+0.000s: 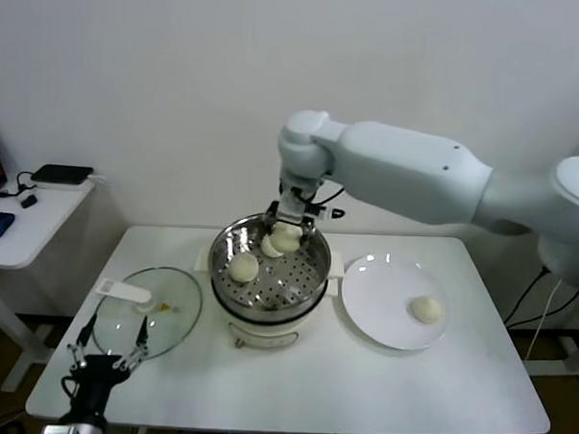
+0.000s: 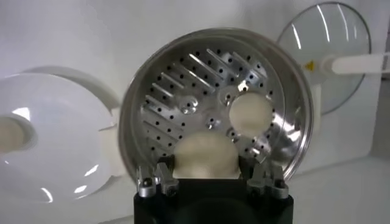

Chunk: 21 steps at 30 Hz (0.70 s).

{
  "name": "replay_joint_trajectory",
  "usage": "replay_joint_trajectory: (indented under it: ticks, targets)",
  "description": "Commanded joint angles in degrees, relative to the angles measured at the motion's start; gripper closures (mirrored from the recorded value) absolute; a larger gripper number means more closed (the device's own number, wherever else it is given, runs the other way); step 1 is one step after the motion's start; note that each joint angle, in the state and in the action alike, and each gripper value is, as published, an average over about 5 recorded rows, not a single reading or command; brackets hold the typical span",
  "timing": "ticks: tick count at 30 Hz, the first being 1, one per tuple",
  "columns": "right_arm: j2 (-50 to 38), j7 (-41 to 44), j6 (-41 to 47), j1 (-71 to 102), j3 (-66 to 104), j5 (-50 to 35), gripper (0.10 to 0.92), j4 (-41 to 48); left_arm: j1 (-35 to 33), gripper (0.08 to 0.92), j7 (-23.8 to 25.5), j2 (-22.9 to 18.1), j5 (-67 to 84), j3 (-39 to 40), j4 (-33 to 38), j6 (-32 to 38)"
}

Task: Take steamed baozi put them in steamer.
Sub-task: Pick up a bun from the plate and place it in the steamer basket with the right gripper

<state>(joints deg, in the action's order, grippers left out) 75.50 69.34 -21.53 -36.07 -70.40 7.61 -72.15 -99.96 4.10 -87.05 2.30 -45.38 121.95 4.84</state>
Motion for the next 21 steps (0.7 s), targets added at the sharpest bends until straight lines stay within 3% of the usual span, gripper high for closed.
replay_joint_trajectory:
  ticks: [1, 21]
  targets:
    - [5.0, 0.11, -1.8, 5.96, 0.46, 6.02, 0.337, -0.44, -0.04, 0.177, -0.05, -0.08, -0.01, -0.11, -0.21, 0.05]
    - [3.6, 0.51, 0.03, 8.04, -2.31, 4.49, 0.332, -3.38, 0.57, 0.177, -0.49, -0.22, 0.58, -0.15, -0.89, 0.04]
